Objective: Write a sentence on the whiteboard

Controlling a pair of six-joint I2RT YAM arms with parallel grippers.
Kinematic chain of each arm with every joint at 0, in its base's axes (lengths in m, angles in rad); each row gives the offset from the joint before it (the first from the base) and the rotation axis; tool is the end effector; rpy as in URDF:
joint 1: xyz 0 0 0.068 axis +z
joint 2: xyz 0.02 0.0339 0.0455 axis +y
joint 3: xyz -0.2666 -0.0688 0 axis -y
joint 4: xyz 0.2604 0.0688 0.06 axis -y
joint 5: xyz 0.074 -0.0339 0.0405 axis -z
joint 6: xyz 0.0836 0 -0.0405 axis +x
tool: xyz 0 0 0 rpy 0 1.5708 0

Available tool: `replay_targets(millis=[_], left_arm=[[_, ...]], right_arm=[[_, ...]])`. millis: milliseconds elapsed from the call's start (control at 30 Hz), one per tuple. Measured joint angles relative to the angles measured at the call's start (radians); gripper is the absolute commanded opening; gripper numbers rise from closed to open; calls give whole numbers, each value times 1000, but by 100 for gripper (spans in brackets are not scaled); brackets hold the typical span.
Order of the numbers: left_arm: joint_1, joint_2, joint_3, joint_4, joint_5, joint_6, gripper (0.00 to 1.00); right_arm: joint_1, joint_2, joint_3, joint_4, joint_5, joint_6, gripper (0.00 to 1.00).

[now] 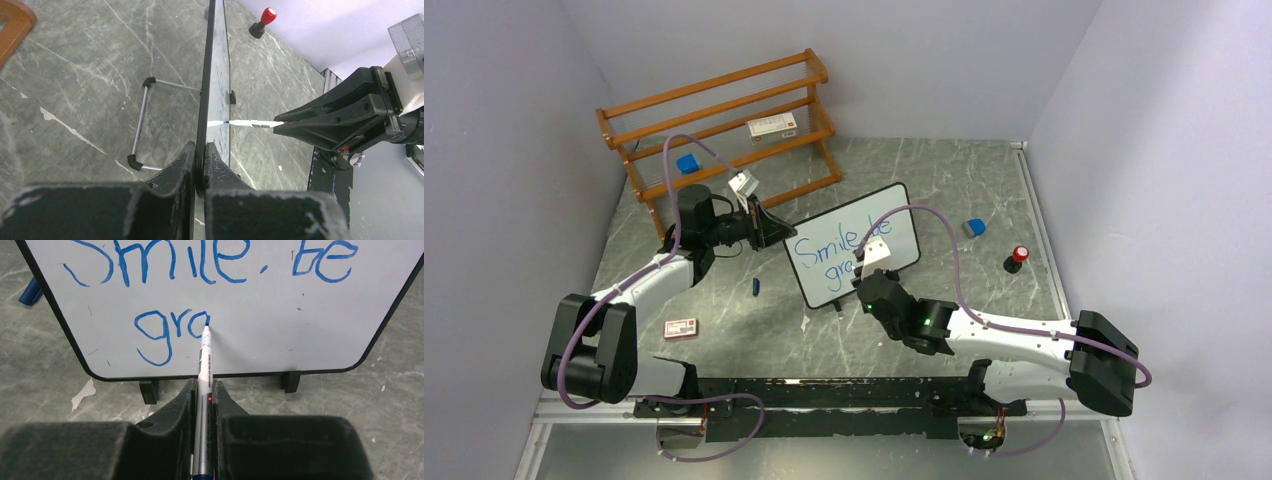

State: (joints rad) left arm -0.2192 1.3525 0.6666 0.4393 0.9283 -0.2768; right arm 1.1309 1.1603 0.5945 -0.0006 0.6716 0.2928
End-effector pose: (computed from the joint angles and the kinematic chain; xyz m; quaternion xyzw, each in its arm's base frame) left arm 0.2999 -0.1354 0.2250 0.2548 0.7129 -0.4772 0.4462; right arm 0.1677 0.2341 0.1942 -0.1918 0.8205 0.0782 0.5328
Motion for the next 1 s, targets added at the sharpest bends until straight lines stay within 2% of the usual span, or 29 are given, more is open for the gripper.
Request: replay_targets(millis=[700, 1000], left_arm=[[0, 0, 0, -1, 1, 0, 5], [0, 0, 0, -1, 1, 0, 5]], right_arm=[[0, -18, -27, -29, -2, 24, 0], [-3, -82, -33, -27, 5, 23, 0]])
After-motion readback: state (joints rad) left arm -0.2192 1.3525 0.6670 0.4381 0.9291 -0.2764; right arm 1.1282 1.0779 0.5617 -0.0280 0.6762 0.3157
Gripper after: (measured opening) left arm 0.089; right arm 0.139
